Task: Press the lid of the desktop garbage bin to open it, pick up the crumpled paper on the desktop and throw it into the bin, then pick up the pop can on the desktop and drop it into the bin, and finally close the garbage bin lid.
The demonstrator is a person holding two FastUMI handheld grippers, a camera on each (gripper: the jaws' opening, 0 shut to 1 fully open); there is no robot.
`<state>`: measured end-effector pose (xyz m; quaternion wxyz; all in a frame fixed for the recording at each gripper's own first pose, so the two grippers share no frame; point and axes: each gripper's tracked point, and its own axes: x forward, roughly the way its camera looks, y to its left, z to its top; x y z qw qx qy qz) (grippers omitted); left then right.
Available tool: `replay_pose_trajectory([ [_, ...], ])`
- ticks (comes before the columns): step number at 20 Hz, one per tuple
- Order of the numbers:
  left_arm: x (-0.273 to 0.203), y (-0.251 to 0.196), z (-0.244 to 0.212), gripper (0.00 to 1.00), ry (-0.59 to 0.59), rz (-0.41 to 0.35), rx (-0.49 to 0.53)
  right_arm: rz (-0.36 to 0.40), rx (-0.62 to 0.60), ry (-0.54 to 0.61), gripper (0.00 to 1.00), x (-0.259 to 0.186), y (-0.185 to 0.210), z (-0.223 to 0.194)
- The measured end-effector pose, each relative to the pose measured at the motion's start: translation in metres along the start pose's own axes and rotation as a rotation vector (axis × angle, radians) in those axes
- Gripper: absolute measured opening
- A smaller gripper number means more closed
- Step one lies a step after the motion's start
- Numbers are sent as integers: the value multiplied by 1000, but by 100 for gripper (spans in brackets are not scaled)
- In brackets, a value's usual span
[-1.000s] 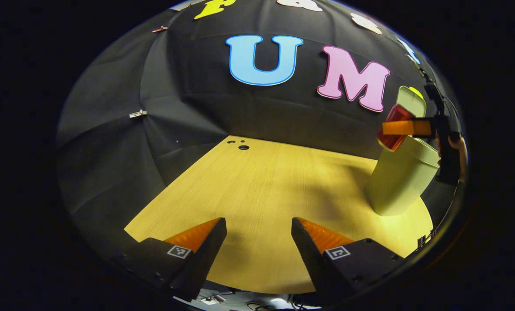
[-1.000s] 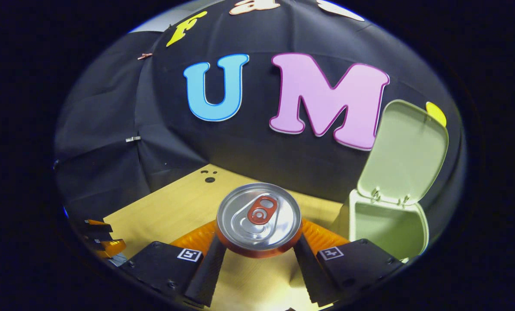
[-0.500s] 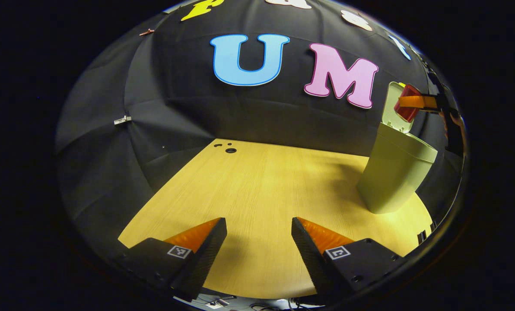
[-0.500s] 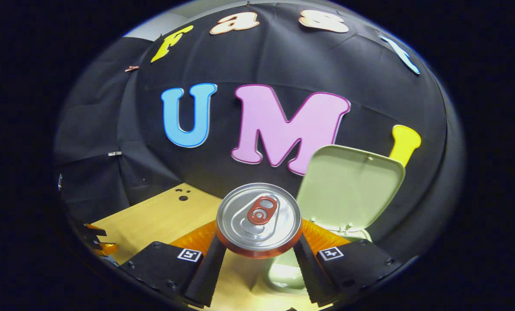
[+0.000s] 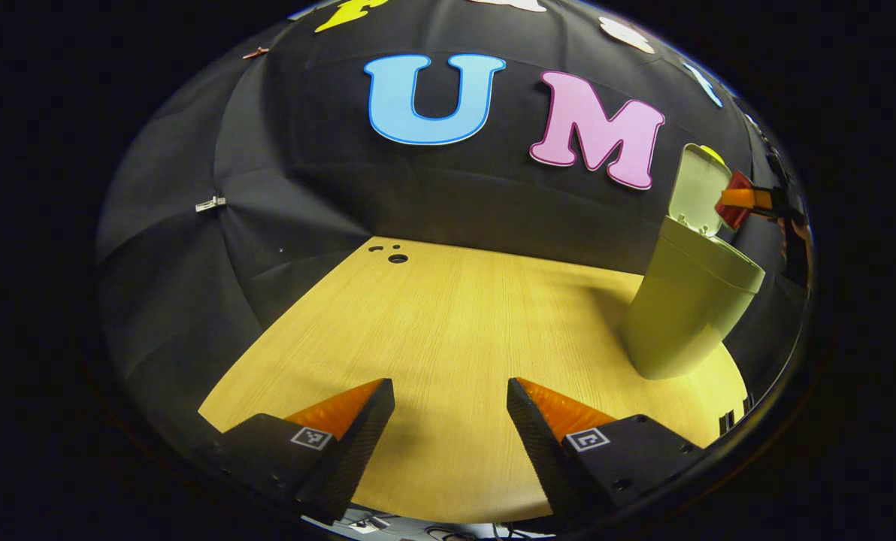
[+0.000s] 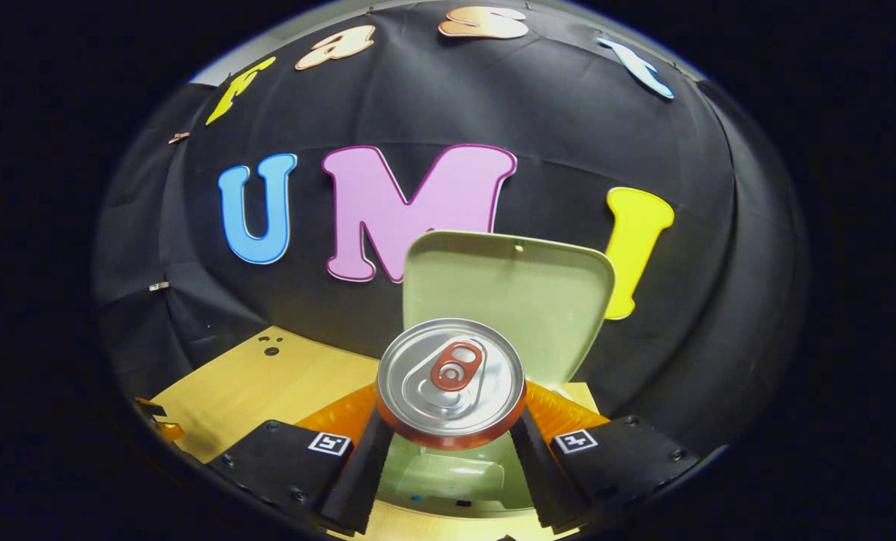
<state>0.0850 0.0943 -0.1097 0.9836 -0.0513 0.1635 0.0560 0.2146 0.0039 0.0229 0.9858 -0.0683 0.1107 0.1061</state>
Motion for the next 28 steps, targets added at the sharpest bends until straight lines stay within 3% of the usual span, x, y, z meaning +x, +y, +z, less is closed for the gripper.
replay_pose_trajectory([
  [18,38,-63,-5,97,53,-13,-22,37,44,45,86,21,-26,-40],
  [21,41,-67,-7,97,71,-23,-13,21,49,23,98,19,-31,-32],
  [28,40,-75,-2,96,72,-69,32,-3,70,-65,98,-2,-36,24],
])
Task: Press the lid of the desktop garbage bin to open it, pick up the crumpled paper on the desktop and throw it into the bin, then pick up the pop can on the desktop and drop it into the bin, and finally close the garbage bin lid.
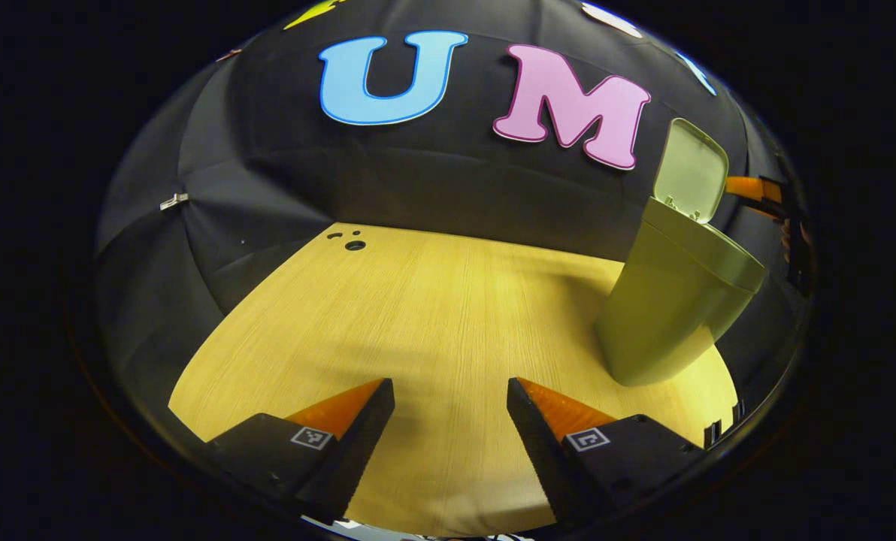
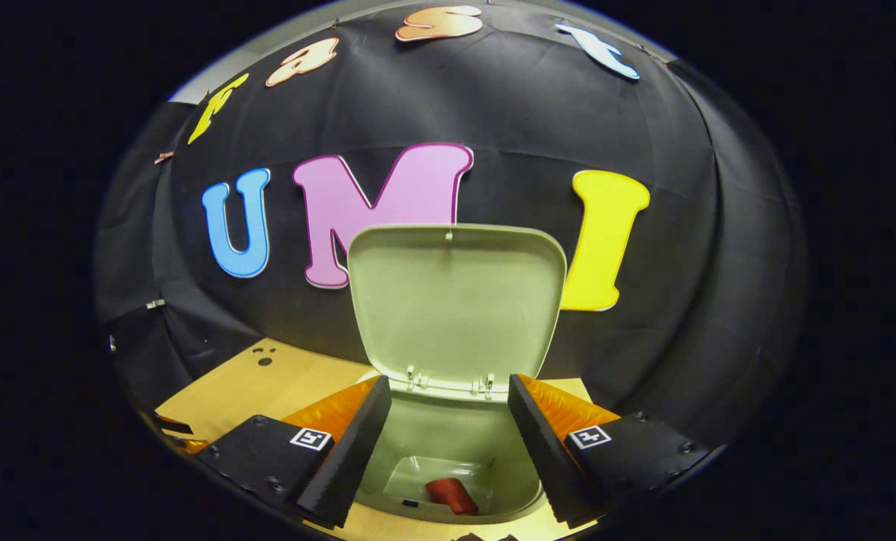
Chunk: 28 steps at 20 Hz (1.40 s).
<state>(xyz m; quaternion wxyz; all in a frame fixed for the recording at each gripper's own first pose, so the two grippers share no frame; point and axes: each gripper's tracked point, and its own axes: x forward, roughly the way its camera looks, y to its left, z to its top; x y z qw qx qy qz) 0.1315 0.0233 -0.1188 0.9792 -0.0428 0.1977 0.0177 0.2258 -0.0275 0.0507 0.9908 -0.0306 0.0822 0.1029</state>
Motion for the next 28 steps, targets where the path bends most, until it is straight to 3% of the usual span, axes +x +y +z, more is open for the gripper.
replay_pose_trajectory([
  [6,-9,9,-8,97,1,3,2,-16,13,-126,98,-3,0,86],
  [12,-13,28,-16,96,-9,53,-84,-34,-32,-179,98,25,2,132],
  [16,-12,46,-28,96,-4,119,-144,-56,-62,-159,98,61,-4,139],
  [21,-8,46,-27,96,-6,149,-198,-24,-3,-94,98,92,0,132],
  [24,-10,38,-18,96,-24,142,-177,-12,-31,-13,98,92,6,110],
  [28,-12,28,-7,96,-34,99,-106,-19,-50,-10,96,76,13,108],
])
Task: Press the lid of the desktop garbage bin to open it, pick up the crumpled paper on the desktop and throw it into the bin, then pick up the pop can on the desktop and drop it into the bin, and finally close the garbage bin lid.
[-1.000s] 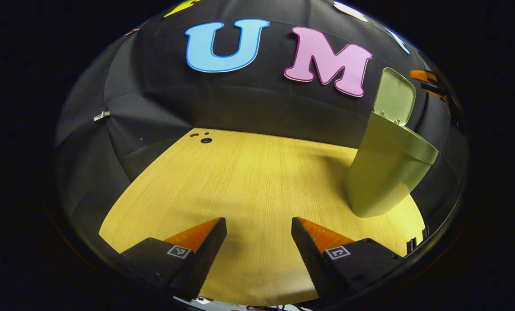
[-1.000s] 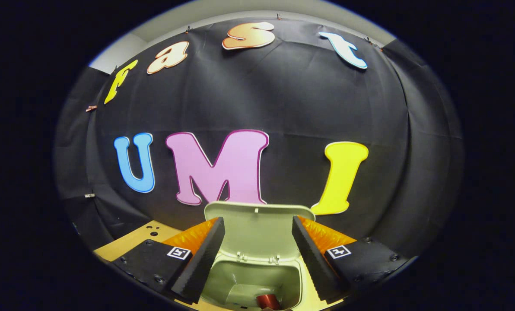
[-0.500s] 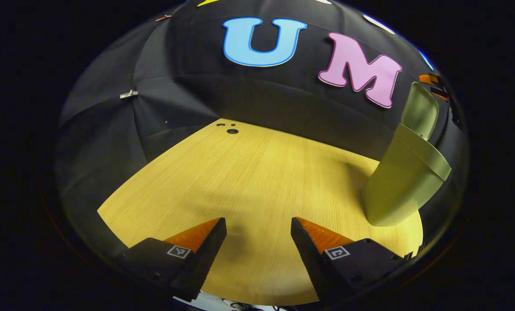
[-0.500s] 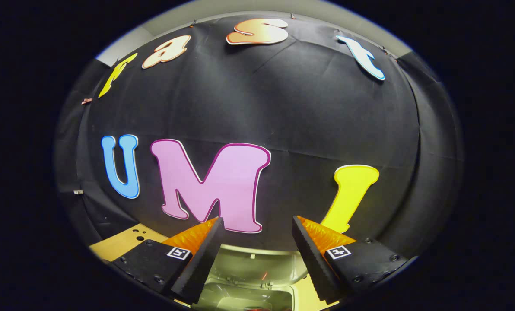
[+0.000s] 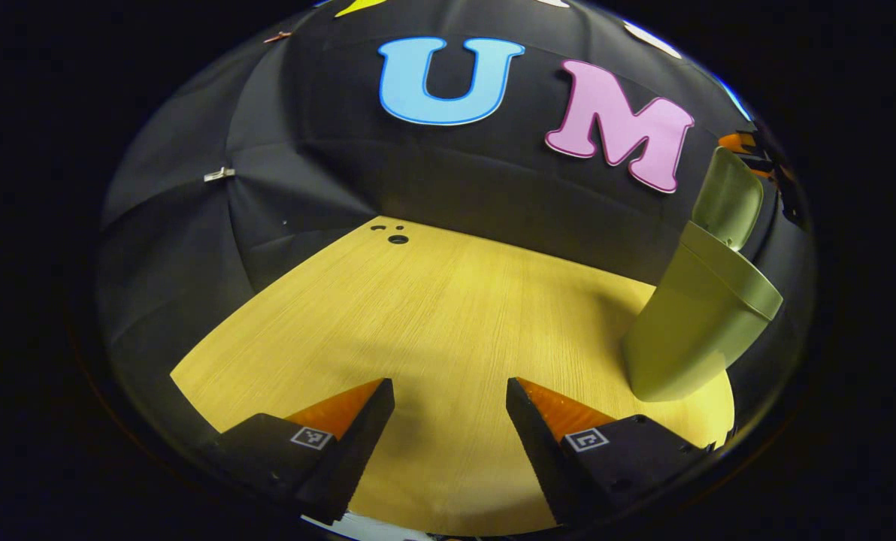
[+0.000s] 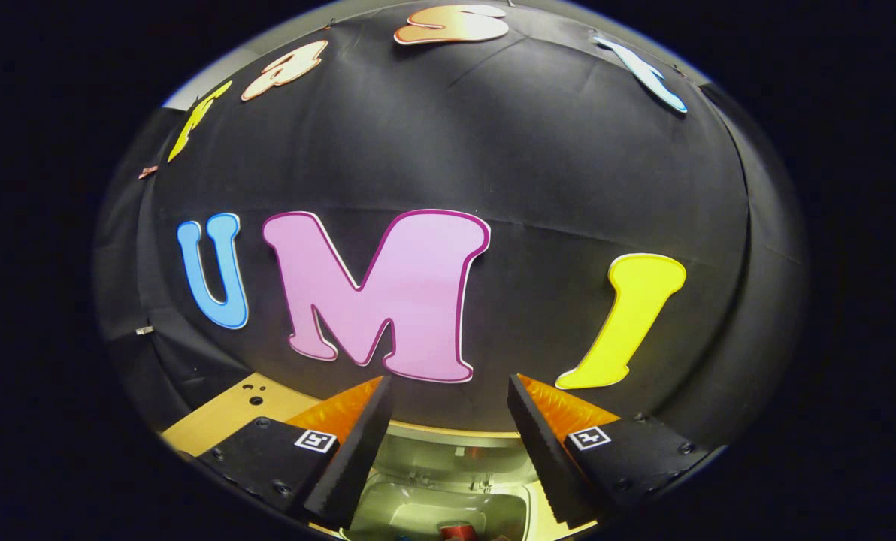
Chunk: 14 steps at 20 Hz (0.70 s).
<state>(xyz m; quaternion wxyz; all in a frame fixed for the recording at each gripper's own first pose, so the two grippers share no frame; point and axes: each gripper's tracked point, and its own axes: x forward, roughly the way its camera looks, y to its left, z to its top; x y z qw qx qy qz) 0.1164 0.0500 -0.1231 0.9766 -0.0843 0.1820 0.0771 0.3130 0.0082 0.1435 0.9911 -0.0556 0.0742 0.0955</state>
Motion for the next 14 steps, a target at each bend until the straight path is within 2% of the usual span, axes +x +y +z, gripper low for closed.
replay_pose_trajectory([
  [3,0,-15,2,96,4,-78,93,-11,11,23,96,-24,4,-12],
  [8,-2,-38,9,96,7,-220,172,-38,35,82,96,-69,11,-49],
  [14,-9,-44,4,96,-22,-289,261,-75,82,171,96,-112,21,-113],
])
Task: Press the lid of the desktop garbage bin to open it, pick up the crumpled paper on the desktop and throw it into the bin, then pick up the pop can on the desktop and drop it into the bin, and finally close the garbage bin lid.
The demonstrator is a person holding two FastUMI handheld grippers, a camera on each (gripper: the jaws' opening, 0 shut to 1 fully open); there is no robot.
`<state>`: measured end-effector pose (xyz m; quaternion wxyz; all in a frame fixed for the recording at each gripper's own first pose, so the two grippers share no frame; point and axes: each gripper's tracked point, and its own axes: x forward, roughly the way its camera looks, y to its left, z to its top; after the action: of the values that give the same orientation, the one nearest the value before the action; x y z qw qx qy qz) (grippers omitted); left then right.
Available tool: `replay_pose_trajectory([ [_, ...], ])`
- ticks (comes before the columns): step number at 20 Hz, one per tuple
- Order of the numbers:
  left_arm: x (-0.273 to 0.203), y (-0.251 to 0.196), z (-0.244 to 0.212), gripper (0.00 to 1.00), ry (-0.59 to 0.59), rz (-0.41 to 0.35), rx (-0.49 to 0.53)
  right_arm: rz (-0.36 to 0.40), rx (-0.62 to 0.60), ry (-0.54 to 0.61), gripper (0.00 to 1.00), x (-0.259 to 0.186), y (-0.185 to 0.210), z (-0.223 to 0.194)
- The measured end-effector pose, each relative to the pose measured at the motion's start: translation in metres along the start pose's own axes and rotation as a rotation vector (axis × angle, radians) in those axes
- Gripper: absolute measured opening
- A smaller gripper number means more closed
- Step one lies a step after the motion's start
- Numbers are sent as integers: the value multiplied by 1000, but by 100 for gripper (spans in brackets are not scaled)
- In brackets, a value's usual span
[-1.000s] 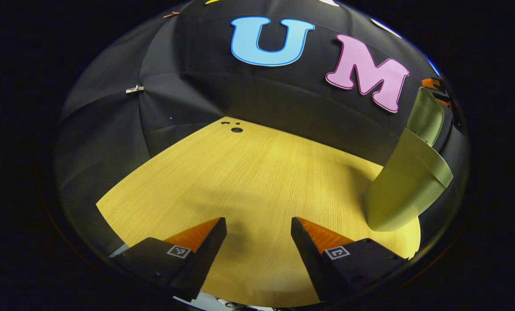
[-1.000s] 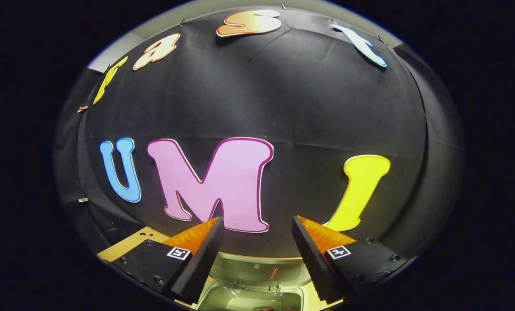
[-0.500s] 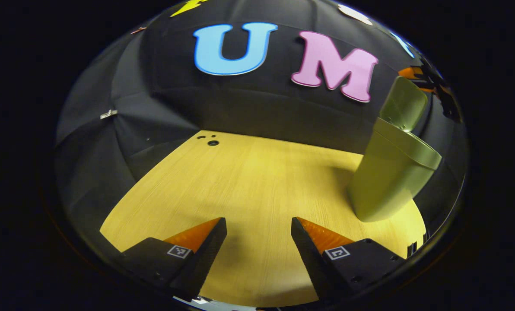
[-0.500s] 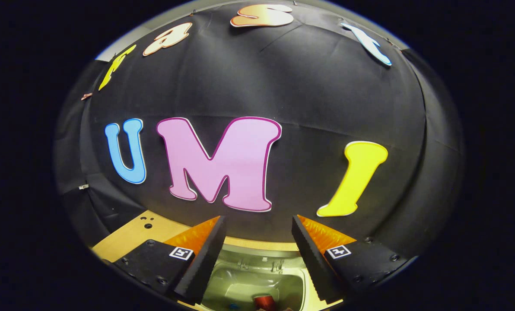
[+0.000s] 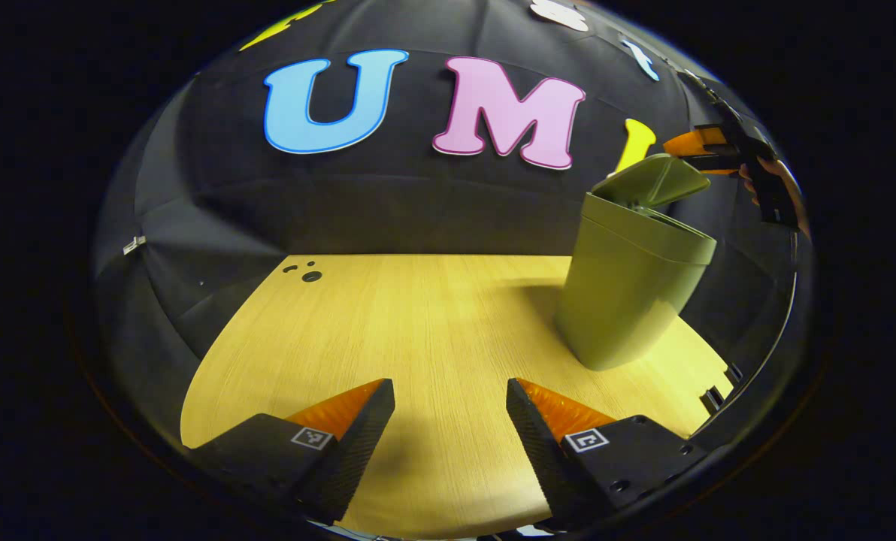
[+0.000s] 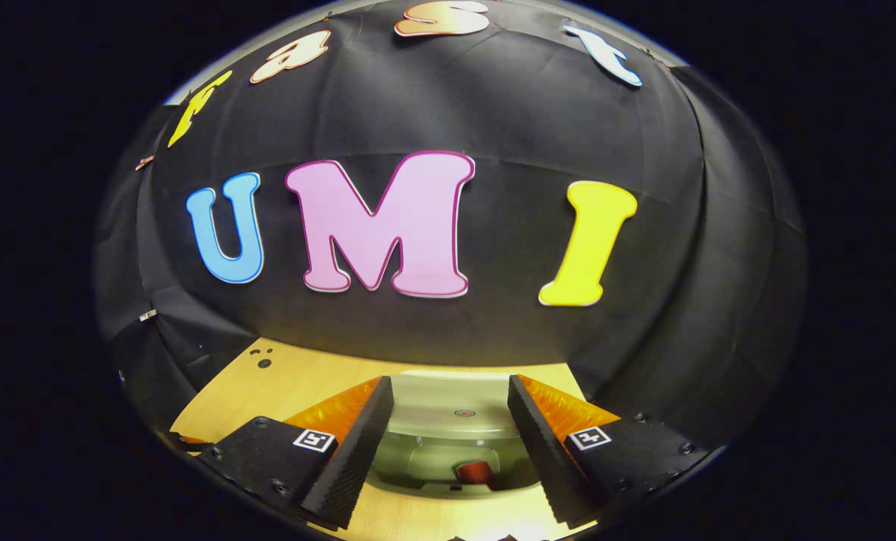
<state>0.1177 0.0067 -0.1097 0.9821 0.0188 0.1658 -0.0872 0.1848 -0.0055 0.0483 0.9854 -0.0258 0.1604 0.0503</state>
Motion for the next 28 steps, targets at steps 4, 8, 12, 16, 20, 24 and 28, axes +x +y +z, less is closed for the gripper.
replay_pose_trajectory([
  [4,-7,-10,-10,96,3,-37,-18,-19,52,33,96,-7,2,-35],
  [8,-21,-11,-14,96,-6,-51,3,-49,58,101,97,-9,1,-79],
  [12,-27,-6,-22,96,-3,-49,-22,-64,66,108,97,-8,4,-90],
  [16,-29,3,-28,96,-7,-31,-21,-50,70,127,98,-5,7,-92],
  [20,-29,10,-29,96,-11,-11,-60,-50,44,137,98,-4,9,-102],
  [24,-29,13,-28,96,-19,9,-80,-58,50,89,98,-3,10,-96],
  [28,-36,25,1,96,-98,66,-46,-61,79,-20,97,-20,18,-76],
])
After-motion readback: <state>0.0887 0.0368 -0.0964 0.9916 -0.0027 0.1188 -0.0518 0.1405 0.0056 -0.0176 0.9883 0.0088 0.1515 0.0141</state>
